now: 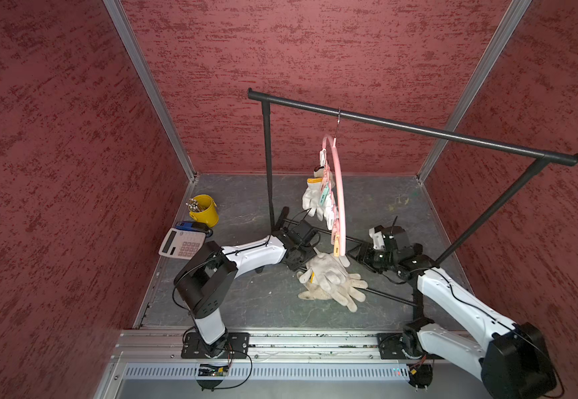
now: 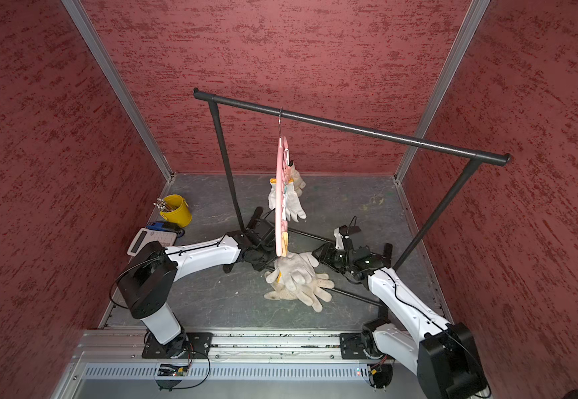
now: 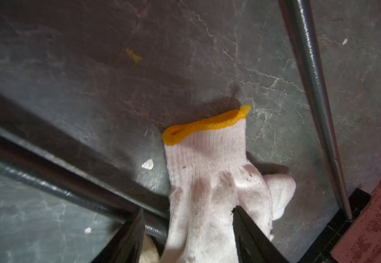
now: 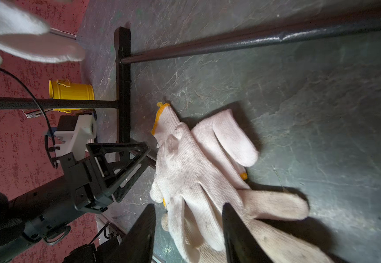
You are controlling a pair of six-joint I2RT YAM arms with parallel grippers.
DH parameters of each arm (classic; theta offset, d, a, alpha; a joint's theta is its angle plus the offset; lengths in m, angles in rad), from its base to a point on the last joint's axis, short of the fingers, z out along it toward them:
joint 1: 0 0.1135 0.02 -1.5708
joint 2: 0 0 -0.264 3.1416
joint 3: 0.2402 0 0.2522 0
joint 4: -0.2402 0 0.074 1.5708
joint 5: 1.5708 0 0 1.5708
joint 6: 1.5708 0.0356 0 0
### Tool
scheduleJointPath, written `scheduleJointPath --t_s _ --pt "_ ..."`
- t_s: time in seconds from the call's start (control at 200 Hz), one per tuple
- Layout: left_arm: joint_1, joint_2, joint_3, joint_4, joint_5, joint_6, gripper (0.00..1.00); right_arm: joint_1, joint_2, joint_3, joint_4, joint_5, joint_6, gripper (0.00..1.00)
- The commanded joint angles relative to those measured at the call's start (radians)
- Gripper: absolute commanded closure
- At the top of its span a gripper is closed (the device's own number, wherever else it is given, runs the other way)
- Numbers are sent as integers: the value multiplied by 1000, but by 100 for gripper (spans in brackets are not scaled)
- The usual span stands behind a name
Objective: Clip the gloves onto a hanger to dry
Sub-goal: Pick up the glove from the center of the board.
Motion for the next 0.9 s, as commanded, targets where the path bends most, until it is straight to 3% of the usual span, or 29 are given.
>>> scheduleJointPath --t_s 0.0,0.436,0.616,0.892 --pt "9 40 40 48 -19 37 40 7 5 24 -3 -8 -25 52" --pt "15 127 49 18 -41 82 53 8 33 56 -12 -5 -52 52" --pt "14 146 56 39 -40 109 76 7 53 82 -22 -4 -63 52" --pt "7 117 46 63 -62 154 100 8 58 88 -20 0 -56 52"
